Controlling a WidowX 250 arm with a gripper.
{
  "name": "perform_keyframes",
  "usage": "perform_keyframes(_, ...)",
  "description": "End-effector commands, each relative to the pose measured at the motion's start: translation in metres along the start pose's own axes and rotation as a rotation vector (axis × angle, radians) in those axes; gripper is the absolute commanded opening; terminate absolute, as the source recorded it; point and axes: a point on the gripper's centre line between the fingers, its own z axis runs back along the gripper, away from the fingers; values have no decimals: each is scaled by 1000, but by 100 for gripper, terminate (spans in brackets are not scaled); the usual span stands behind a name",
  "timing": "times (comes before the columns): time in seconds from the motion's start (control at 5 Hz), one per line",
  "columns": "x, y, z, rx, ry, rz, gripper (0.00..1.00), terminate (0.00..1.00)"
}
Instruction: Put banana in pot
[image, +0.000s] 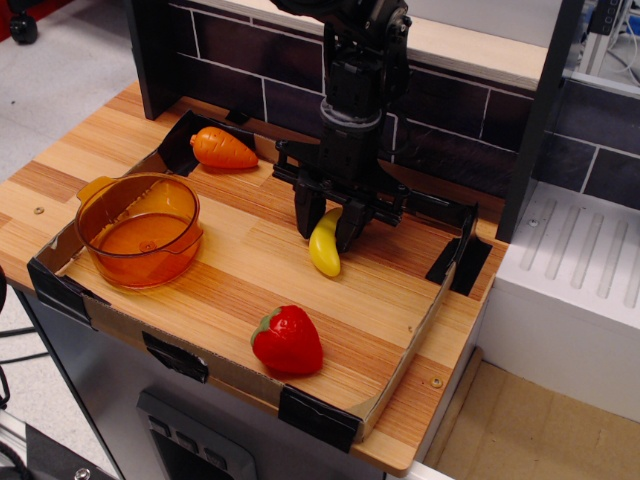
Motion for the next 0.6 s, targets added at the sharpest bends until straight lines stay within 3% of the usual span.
perform_keyframes(0.0, 6, 0, 38, -33, -70, 20, 0, 0)
perform_keyframes(0.4, 0, 16, 83, -67, -143, 149, 0, 0)
